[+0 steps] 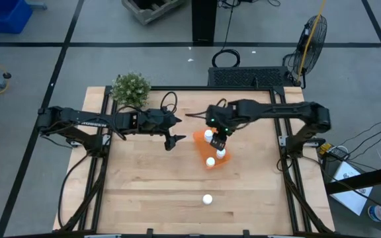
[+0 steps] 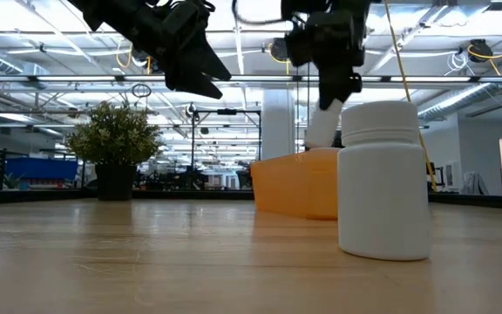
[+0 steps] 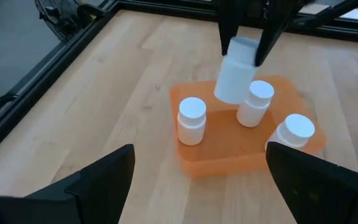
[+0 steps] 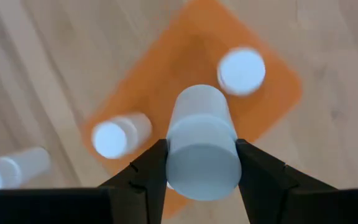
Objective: Pick and place pill bottles into a basket
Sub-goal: Adjust the white medicine bottle in the orange bin, then put the white medicine bottle into the orange bin
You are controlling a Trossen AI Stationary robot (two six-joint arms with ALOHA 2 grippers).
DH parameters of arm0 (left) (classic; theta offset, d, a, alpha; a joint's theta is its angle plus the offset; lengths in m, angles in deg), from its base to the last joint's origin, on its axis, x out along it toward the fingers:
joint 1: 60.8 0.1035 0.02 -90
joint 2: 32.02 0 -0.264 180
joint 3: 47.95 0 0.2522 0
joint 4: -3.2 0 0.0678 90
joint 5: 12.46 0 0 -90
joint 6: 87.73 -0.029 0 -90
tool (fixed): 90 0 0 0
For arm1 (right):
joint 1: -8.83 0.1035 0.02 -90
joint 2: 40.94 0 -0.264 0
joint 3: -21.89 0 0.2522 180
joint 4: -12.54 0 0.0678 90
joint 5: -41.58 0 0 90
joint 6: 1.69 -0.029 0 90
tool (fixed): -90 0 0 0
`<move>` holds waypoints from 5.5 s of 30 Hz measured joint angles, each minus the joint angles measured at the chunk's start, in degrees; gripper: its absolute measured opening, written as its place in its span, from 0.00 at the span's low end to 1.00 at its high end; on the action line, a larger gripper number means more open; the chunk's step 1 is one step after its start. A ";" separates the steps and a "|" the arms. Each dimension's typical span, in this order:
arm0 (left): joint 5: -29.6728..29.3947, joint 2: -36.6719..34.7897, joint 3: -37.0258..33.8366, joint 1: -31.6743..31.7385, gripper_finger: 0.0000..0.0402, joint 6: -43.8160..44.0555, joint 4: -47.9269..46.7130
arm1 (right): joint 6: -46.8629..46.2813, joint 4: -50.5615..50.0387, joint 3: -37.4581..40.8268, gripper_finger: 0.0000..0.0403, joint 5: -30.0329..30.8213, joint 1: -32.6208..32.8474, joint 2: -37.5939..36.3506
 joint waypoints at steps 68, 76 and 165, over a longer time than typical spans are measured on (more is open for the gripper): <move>-0.87 -0.04 0.00 -0.02 0.91 1.52 -1.29 | 1.36 10.21 -2.42 0.50 -4.45 23.31 3.50; -0.61 0.00 0.00 -0.02 0.91 2.28 -1.31 | 7.68 23.27 -0.31 0.49 -2.86 32.04 4.68; 1.24 3.59 -4.85 -1.33 0.91 -0.40 13.14 | 13.77 73.82 30.98 0.36 5.15 30.28 1.14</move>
